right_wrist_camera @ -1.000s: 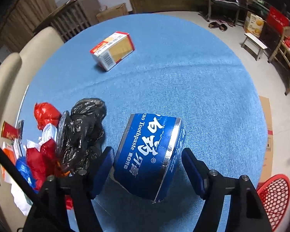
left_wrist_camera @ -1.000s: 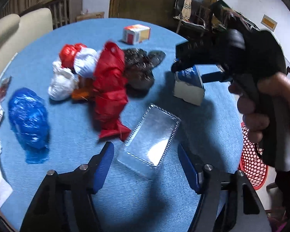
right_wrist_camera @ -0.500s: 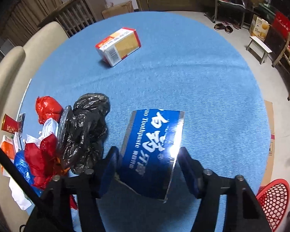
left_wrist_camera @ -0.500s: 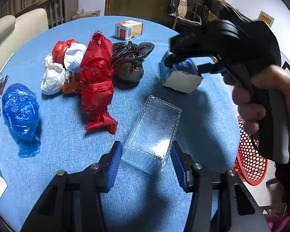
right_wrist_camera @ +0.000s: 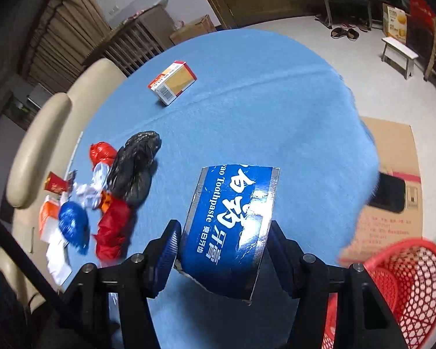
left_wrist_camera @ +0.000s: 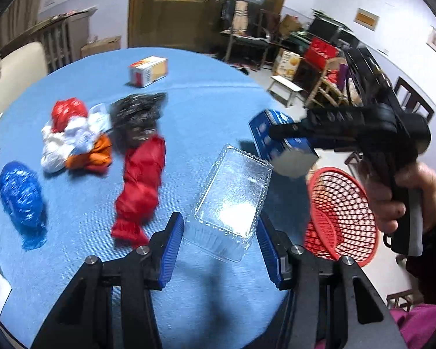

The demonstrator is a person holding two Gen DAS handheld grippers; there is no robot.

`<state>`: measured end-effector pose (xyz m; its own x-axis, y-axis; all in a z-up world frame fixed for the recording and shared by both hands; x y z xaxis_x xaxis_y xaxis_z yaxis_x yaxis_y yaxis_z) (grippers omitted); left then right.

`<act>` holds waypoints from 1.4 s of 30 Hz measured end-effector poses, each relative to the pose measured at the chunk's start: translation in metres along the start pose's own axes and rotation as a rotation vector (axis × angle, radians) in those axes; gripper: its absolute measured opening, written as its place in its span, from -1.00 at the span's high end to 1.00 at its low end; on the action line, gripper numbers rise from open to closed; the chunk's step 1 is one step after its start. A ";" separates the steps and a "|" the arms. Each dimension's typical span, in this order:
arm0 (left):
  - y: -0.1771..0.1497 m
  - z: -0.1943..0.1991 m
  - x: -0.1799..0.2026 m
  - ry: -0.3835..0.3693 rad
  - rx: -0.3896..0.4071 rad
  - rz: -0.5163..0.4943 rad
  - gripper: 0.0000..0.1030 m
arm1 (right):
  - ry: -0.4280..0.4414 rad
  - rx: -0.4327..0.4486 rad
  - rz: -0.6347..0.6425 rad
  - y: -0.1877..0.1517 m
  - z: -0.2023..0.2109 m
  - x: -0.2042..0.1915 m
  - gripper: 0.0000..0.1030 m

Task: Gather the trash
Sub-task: 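Carry both items to the red wastebasket and open both grippers to drop them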

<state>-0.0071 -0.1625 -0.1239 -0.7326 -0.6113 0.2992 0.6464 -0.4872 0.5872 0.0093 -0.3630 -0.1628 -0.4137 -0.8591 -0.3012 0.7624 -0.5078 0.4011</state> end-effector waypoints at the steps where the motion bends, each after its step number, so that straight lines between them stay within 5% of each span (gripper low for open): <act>1: 0.000 0.000 0.005 -0.008 -0.001 -0.011 -0.03 | 0.008 0.007 -0.007 -0.007 0.009 0.009 -0.22; 13: 0.004 -0.015 0.035 -0.049 -0.027 -0.032 -0.05 | -0.015 0.104 -0.104 -0.036 0.061 0.097 -0.22; 20: 0.015 -0.034 0.072 -0.092 -0.039 -0.149 -0.05 | -0.052 0.090 -0.142 -0.060 0.077 0.135 -0.22; 25: 0.017 -0.045 0.078 -0.120 -0.064 -0.136 -0.05 | -0.097 0.051 -0.189 -0.085 0.080 0.171 -0.22; 37: 0.007 -0.086 0.176 -0.214 -0.161 -0.381 -0.06 | -0.143 0.023 -0.277 -0.115 0.083 0.219 -0.24; 42: 0.002 -0.106 0.201 -0.197 -0.197 -0.458 -0.07 | -0.136 0.024 -0.320 -0.121 0.087 0.238 -0.26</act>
Point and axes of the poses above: each gripper's, at about its wrist camera, not at the fingertips, and z roughly against the way its jaws point, x to its right, y to its top, the point moved 6 cm from there along -z, roughly the way its jaws point, and after that the axes turned 8 degrees about -y, right-handed, at the moved point
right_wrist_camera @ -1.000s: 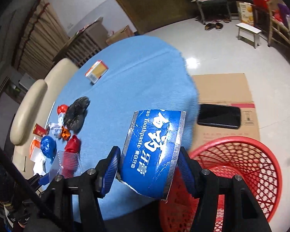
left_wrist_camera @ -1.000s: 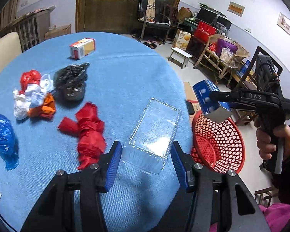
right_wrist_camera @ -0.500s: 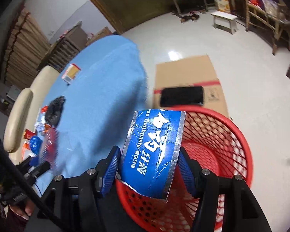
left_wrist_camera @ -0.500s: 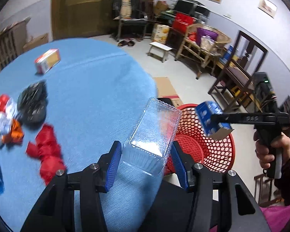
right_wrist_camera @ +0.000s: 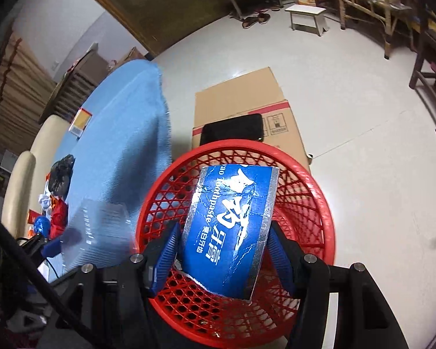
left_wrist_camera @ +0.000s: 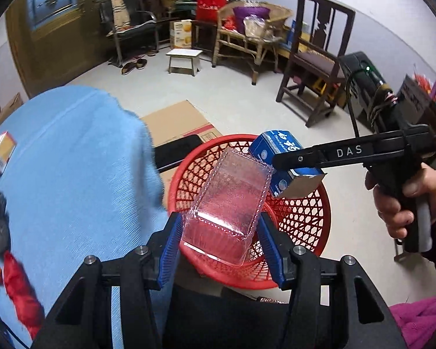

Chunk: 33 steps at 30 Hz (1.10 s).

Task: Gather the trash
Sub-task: 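Carry both items to the red wastebasket and open both grippers to drop them, then return both tools to the table toward the blue bag and red cloth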

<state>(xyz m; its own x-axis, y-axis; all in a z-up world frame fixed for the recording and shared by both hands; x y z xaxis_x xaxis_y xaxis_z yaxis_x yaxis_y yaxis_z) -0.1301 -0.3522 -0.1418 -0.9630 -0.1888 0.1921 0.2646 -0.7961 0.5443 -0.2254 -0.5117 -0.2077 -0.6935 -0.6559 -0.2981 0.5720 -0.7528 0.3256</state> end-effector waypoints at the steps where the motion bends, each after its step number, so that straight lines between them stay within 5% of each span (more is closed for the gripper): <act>1: 0.002 -0.004 0.002 -0.002 -0.008 -0.002 -0.07 | 0.002 -0.005 -0.006 0.000 0.000 0.002 -0.27; 10: 0.004 -0.024 0.009 -0.039 -0.068 0.015 -0.15 | 0.038 -0.032 -0.070 -0.002 0.000 0.021 -0.33; 19: 0.002 0.000 -0.002 -0.009 -0.018 0.054 -0.15 | 0.051 -0.023 -0.054 0.000 0.001 0.013 -0.33; 33: -0.023 0.096 -0.058 0.233 0.164 0.185 -0.29 | 0.075 0.035 0.096 0.004 0.013 -0.066 -0.33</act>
Point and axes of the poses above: each gripper's, at about its wrist camera, not at the fingertips, and z roughly against the way its jaws point, x to its right, y to its top, the point moved 6 cm from there along -z, roughly the way its jaws point, and after that the axes turned 8 degrees about -y, right-handed, at the moved point
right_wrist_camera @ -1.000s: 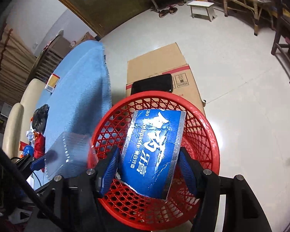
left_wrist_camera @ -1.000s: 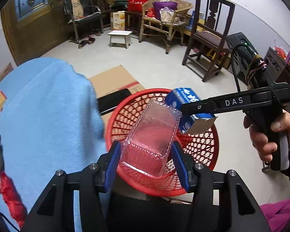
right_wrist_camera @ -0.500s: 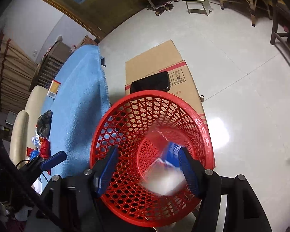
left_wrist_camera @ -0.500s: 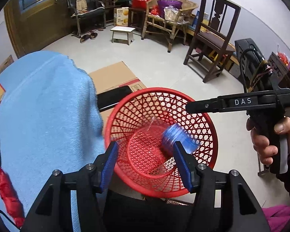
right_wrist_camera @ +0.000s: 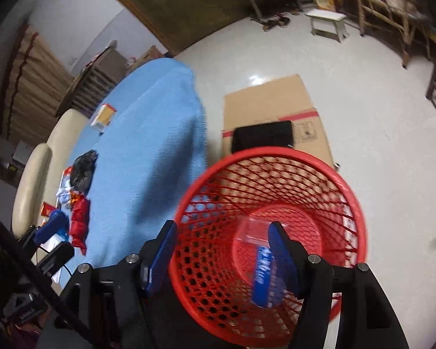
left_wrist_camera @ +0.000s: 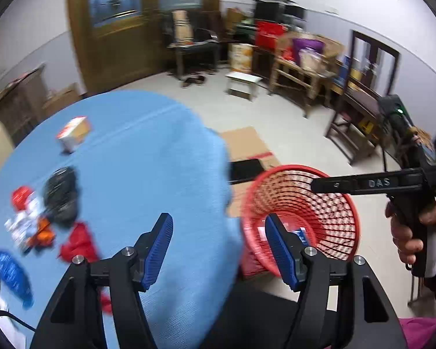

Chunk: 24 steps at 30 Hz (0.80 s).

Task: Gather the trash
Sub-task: 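Return both tools to the table toward the blue bag and red cloth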

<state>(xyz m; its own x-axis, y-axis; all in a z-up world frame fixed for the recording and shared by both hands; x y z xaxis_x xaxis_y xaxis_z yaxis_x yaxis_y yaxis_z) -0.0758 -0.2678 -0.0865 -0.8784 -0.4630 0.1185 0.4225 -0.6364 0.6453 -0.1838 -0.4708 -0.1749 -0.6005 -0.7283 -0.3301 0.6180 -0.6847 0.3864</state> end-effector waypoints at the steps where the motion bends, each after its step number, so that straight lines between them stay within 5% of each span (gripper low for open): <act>1: -0.003 0.006 -0.009 0.019 0.007 0.023 -0.29 | 0.005 0.005 0.016 0.001 0.000 -0.009 -0.33; 10: -0.043 0.063 -0.085 0.219 0.070 0.220 -0.31 | 0.074 0.037 0.166 -0.005 -0.008 -0.104 -0.33; 24: -0.091 0.109 -0.148 0.399 0.106 0.394 -0.32 | 0.109 0.108 0.399 -0.013 0.009 -0.217 -0.33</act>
Point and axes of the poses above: each gripper's, at about its wrist camera, not at the fingertips, and z roughly against the way its jaws point, x to its right, y to its top, the point moved 6 cm from there along -z, roughly the way its jaws point, and after that the axes turned 8 degrees about -y, right-handed, at the moved point
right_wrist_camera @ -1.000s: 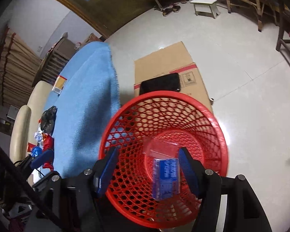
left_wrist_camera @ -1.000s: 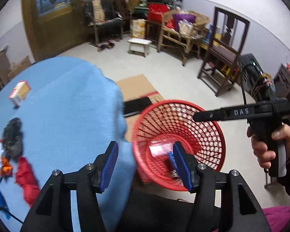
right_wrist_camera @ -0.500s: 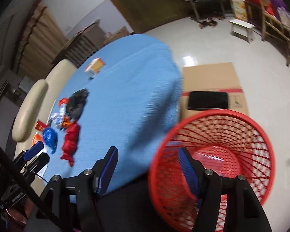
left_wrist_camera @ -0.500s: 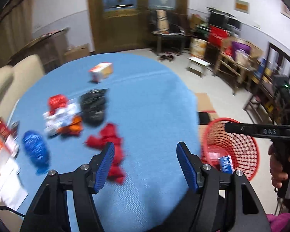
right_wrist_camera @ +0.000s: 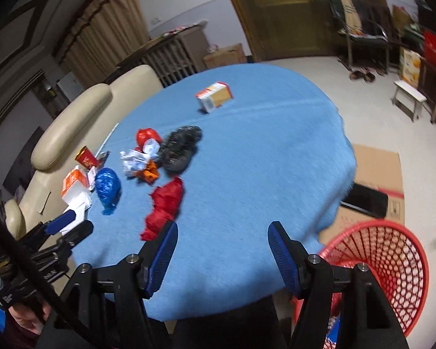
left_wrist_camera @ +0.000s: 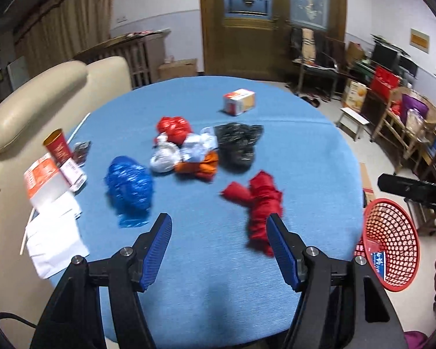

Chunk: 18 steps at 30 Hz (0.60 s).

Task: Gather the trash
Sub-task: 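Return both tools to the table toward the blue bag and red cloth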

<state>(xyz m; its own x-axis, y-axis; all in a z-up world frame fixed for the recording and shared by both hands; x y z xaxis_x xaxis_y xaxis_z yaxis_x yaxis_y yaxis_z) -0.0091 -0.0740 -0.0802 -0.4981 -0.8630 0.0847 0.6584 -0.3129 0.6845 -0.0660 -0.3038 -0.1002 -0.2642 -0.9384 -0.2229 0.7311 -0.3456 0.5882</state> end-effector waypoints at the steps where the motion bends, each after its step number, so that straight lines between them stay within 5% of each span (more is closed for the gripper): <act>1: -0.002 0.001 -0.005 0.012 0.001 0.008 -0.32 | 0.006 0.002 0.006 0.002 0.000 -0.005 -0.33; 18: -0.028 0.007 -0.088 0.214 -0.039 0.137 -0.32 | 0.064 -0.001 0.165 0.019 -0.013 -0.087 -0.33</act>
<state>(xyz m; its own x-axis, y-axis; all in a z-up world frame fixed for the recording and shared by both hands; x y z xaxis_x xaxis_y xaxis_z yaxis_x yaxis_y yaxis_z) 0.0125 0.0139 -0.1014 -0.2748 -0.9614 0.0162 0.7348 -0.1991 0.6484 -0.0207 -0.2291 -0.0800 -0.1001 -0.9799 -0.1725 0.7620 -0.1869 0.6200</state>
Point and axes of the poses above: each gripper's, at about its wrist camera, not at the fingertips, and z roughly against the way its jaws point, x to its right, y to its top, the point moved 6 cm from there along -z, roughly the way its jaws point, and after that the axes turned 8 degrees about -y, right-handed, at the moved point
